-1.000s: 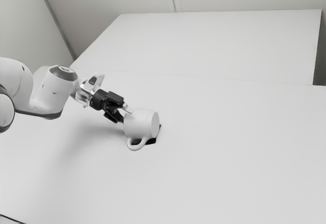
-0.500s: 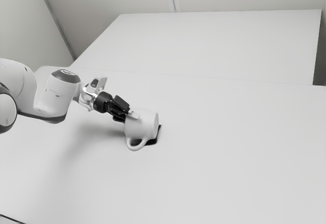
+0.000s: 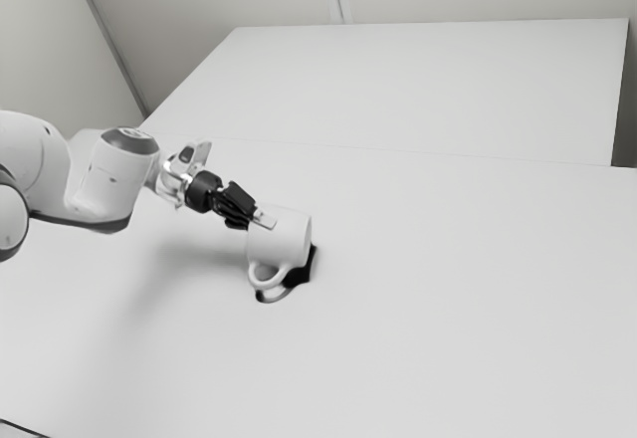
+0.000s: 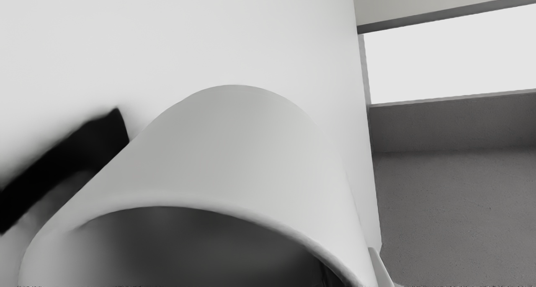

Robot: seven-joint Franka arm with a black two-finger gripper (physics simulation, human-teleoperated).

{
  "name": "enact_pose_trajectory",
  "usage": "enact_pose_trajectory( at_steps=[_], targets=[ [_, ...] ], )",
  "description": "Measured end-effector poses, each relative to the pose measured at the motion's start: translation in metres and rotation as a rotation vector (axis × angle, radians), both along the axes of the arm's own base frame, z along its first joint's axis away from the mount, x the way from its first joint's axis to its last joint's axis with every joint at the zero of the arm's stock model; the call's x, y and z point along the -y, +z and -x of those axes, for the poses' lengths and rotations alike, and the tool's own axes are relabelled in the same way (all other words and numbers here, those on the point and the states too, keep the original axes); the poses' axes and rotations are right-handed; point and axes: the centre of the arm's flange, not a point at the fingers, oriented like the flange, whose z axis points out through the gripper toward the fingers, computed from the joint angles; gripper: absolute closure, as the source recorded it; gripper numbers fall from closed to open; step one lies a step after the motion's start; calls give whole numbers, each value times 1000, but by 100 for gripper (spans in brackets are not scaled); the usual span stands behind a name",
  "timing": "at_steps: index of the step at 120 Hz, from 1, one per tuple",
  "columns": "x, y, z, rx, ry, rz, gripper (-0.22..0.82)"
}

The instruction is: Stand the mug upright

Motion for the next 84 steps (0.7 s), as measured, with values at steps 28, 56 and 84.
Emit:
enact_pose_trajectory(
  at_steps=[28,56,84],
  targets=[
    [9,41,8,57,-115,-154,74],
    [32,62,11,127,-273,-450,74],
    [61,72,26,232,-409,-730,74]
  ],
)
